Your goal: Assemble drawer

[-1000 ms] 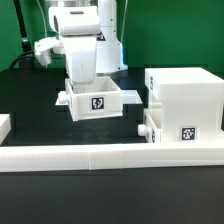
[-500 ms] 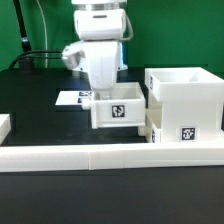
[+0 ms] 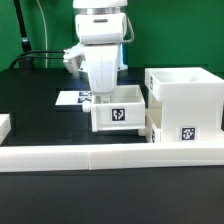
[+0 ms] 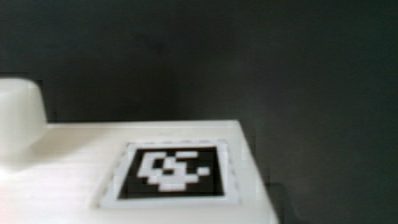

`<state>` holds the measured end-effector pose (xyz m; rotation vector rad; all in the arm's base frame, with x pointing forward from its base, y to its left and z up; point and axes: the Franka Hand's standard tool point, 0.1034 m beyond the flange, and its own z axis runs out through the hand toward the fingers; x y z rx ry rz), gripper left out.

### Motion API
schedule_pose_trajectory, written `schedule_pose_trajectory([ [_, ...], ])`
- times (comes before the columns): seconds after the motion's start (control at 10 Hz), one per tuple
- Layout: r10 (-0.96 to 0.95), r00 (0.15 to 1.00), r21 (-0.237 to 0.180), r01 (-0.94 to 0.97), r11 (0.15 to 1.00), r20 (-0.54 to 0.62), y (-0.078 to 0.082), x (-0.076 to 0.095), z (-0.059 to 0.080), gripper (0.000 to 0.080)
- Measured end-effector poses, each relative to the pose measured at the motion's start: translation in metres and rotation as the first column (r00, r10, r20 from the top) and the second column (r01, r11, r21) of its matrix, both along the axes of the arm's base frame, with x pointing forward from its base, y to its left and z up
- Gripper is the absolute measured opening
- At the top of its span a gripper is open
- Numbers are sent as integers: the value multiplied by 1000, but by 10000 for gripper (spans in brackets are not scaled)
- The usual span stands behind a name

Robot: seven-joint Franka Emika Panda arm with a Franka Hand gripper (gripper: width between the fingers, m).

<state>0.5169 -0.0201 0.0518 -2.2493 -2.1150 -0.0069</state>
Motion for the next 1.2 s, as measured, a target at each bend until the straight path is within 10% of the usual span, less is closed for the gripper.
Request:
schedule_pose_trajectory([
  [1.2, 14, 999, 5, -15, 1000, 42, 18, 25, 8, 44],
])
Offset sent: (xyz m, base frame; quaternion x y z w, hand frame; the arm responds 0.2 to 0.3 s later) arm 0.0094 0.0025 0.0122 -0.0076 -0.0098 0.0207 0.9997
